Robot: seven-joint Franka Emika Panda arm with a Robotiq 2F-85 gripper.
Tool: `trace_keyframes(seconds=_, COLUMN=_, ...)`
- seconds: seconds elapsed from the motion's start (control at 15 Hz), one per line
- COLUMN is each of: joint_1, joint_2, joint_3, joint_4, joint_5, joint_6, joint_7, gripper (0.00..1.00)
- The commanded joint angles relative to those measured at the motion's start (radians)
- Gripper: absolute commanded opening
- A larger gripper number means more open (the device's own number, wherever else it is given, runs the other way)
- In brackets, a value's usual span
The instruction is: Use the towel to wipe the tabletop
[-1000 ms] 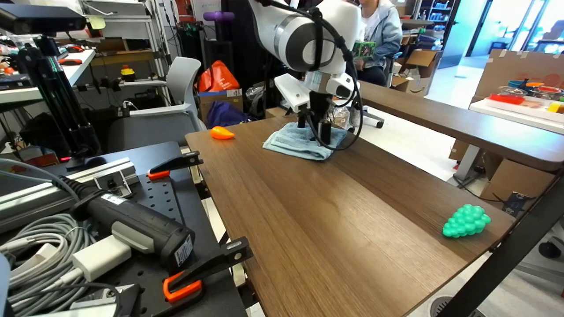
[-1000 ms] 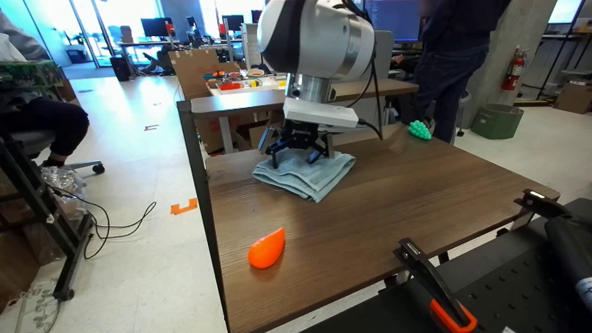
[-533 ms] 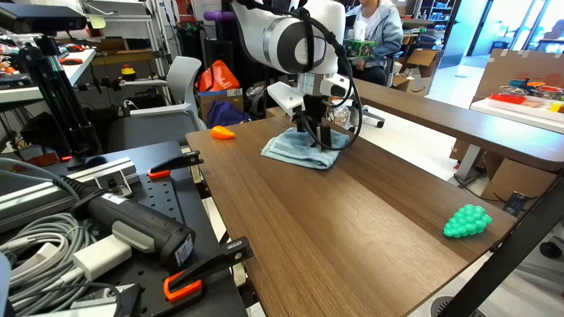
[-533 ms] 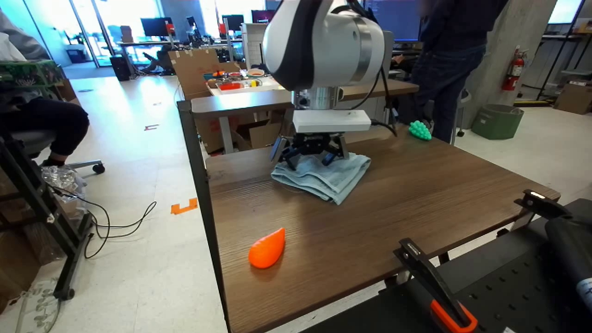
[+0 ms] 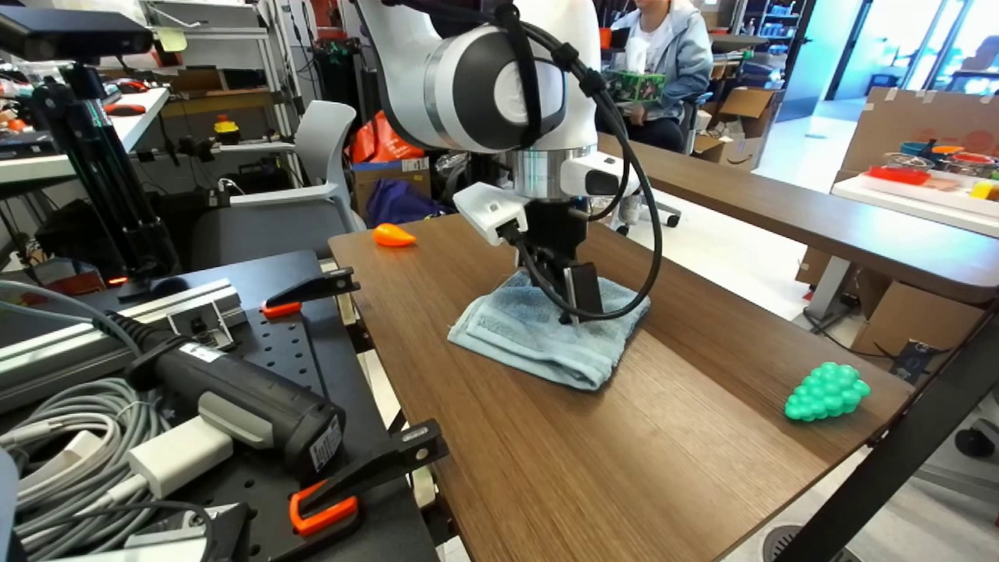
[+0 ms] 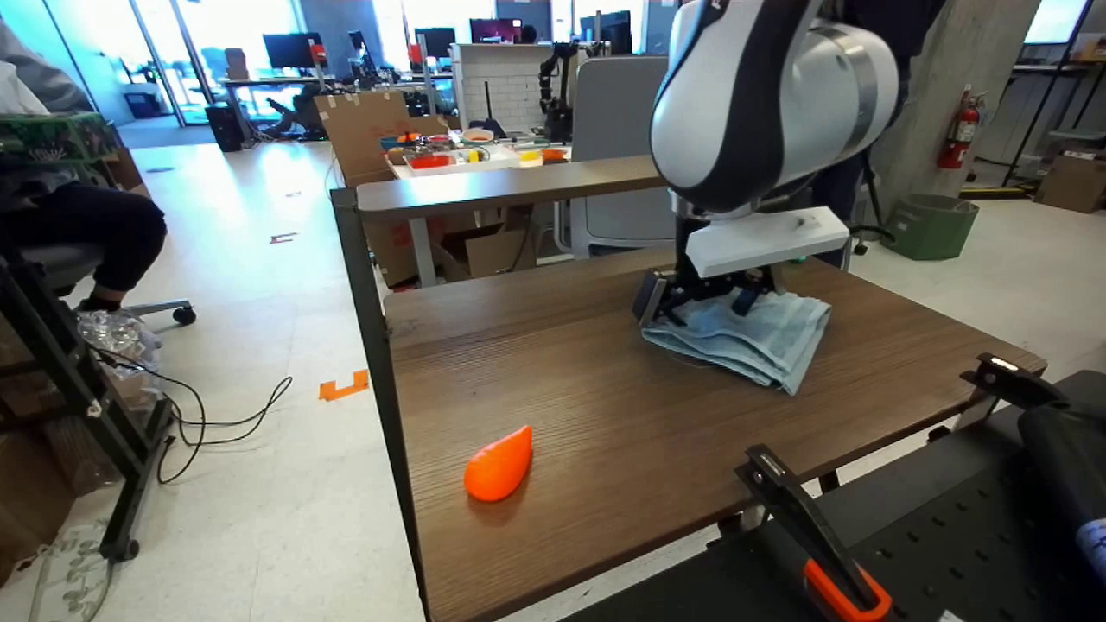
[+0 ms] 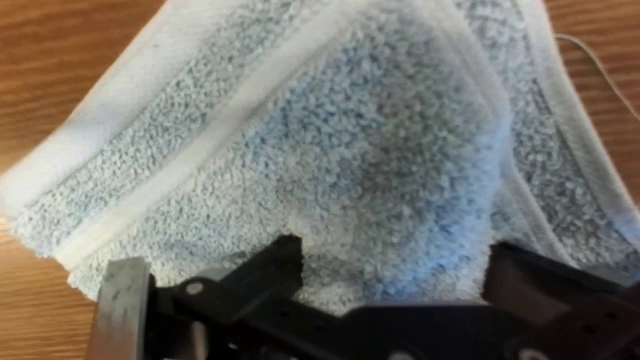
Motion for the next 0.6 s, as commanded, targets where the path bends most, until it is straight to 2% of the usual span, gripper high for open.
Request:
trace_keyframes(seconds=0.0, joint_1=-0.016, joint_2=-0.066, joint_3=-0.015, joint_4=-0.172, joint_5=0.007, joint_6=0.173, joint_7=0.019, gripper=1.00)
trace_keyframes(seconds=0.13, joint_1=-0.036, joint_2=-0.117, joint_3=-0.012, joint_4=-0.261, joint_5=0.034, joint_6=0.281, joint_7=0.003, gripper=1.00)
trace_keyframes(seconds=0.33, joint_1=-0.124, joint_2=-0.206, joint_3=0.041, joint_4=-0.372, joint_5=0.067, joint_6=0.370, joint_7=-0.066, gripper=1.00)
trace_keyframes(seconds=0.4, joint_1=-0.171, joint_2=-0.253, joint_3=0.076, joint_4=-0.415, joint_5=0.072, joint_6=0.384, joint_7=-0.095, gripper=1.00)
trace_keyframes(seconds=0.53, joint_1=-0.319, joint_2=-0.324, joint_3=0.204, joint_4=-0.473, joint_5=0.091, joint_6=0.402, joint_7=-0.151, gripper=1.00)
